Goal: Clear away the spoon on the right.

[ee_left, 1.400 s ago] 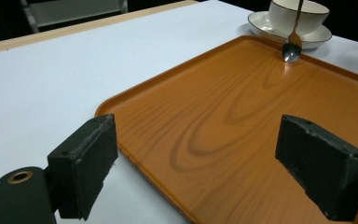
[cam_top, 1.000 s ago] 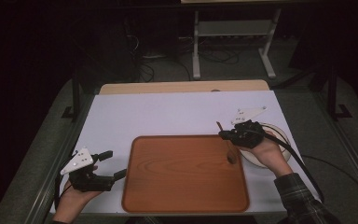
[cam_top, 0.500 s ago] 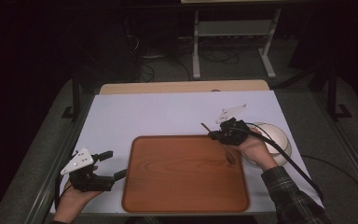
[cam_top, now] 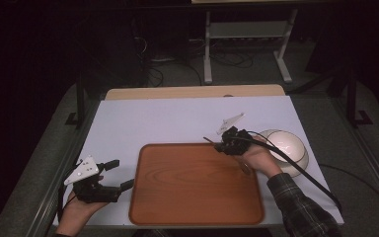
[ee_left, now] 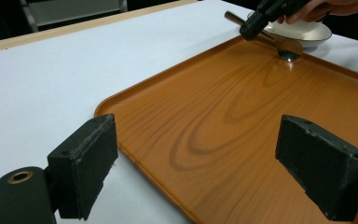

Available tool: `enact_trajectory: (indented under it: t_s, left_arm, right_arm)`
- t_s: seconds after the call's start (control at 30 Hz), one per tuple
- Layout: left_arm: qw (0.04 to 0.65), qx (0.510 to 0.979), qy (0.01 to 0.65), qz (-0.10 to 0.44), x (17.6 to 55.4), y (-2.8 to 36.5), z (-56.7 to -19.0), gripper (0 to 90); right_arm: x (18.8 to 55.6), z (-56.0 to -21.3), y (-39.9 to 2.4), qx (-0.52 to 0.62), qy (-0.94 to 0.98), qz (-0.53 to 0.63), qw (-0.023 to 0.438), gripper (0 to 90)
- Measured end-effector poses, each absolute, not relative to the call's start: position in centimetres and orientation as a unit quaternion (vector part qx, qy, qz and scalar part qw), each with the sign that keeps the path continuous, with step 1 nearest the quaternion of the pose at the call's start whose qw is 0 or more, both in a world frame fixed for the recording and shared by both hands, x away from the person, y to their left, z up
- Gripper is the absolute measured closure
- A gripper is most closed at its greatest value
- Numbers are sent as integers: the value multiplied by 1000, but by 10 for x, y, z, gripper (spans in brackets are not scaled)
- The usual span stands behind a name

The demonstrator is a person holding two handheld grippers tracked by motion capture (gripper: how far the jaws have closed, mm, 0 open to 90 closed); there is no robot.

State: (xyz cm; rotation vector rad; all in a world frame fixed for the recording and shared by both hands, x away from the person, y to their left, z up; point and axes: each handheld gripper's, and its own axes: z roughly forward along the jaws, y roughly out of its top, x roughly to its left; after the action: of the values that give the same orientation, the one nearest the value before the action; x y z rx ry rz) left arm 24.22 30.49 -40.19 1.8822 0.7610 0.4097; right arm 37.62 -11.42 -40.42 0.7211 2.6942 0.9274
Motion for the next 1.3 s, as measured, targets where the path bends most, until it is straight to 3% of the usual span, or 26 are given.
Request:
enact_trajectory:
  t_s: [0.87, 1.03, 1.3]
  left_arm:
    - [510, 782, 316, 168, 242, 304, -402, 126]
    - [511, 782, 316, 168, 242, 304, -402, 126]
    - [511, 782, 316, 167, 243, 304, -403, 125]
  right_arm:
    - [378, -432, -100, 231, 936, 251, 86, 848]
    - [378, -432, -101, 232, 935, 254, 81, 741]
    - [375, -427, -103, 250, 925, 279, 67, 362]
